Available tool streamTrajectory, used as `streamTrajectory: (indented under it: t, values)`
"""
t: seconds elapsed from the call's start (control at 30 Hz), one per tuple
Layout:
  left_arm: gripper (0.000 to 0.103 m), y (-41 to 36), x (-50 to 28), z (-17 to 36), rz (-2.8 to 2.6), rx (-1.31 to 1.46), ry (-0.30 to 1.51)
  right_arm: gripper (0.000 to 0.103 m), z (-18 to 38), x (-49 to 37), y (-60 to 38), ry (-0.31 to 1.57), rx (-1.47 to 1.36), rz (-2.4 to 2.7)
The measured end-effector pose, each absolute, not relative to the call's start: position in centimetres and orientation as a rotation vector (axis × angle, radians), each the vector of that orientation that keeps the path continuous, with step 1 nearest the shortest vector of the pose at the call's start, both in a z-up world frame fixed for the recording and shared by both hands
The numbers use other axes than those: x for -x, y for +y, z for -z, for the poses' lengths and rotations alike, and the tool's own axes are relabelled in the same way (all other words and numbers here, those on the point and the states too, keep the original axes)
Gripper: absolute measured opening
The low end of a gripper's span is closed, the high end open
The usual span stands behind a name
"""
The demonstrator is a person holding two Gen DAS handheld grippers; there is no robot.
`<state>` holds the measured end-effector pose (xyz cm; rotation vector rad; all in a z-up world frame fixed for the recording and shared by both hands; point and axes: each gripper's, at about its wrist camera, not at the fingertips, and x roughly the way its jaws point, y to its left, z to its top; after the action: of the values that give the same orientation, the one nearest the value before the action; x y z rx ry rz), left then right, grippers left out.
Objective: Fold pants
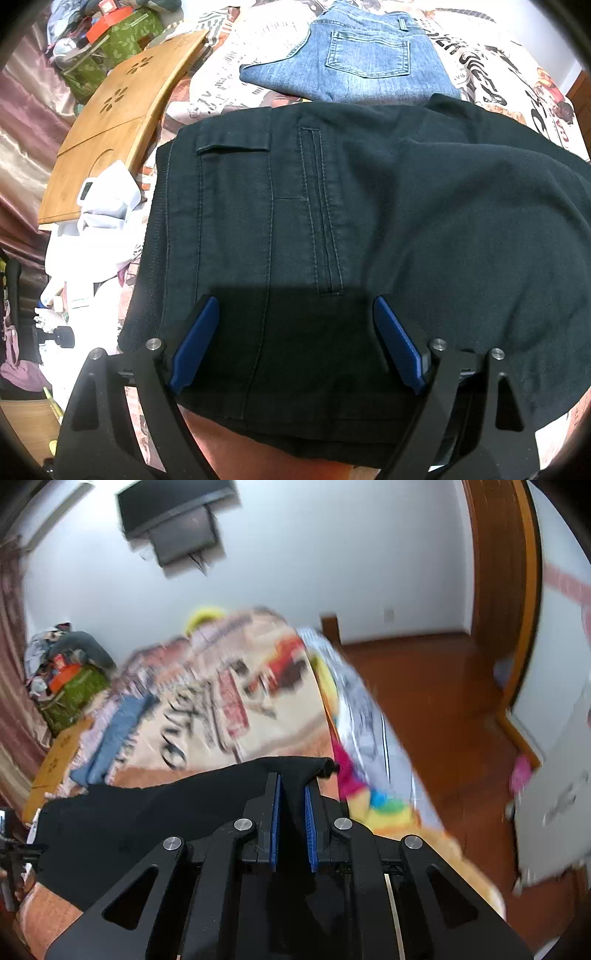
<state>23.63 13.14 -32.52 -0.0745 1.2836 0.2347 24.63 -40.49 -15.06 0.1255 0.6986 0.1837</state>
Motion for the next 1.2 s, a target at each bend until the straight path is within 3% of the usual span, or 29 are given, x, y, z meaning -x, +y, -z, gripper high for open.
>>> streamTrajectory:
  t: [0.17, 0.27, 0.4, 0.47, 0.53, 0.63, 0.87, 1.2]
  values:
    - [0.086, 13.2, -23.5, 32.4, -0.234, 0.078, 1.278, 0.011, 18.7, -26.0, -41.1, 0.832, -0.123, -0.128]
    - [0.086, 13.2, -23.3, 32.1, -0.226, 0.073, 1.281, 0.016, 22.8, -27.0, -42.0, 0.977, -0.114, -0.038]
    - [0.086, 13.2, -22.9, 31.7, -0.213, 0.060, 1.281, 0.019, 23.5, -26.2, -42.8, 1.032, -0.122, 0.010]
    - [0.086, 13.2, -22.6, 31.1, -0.209, 0.053, 1.276, 0.023, 22.4, -25.3, -42.7, 1.008, -0.111, -0.001]
    - [0.086, 13.1, -22.2, 30.3, -0.200, 0.052, 1.263, 0.037, 21.2, -24.4, -42.0, 0.977, -0.087, -0.023]
    - [0.086, 12.5, -21.3, 28.5, -0.178, 0.030, 1.218, 0.044, 19.3, -23.6, -39.3, 0.926, -0.043, -0.110]
    - [0.086, 9.3, -19.6, 24.9, -0.045, -0.051, 1.128, 0.047, 17.6, -21.5, -28.2, 0.882, 0.100, -0.429]
    - [0.086, 4.0, -19.3, 26.2, 0.122, -0.137, 1.148, 0.047, 20.7, -18.7, -15.4, 0.957, 0.267, -0.758]
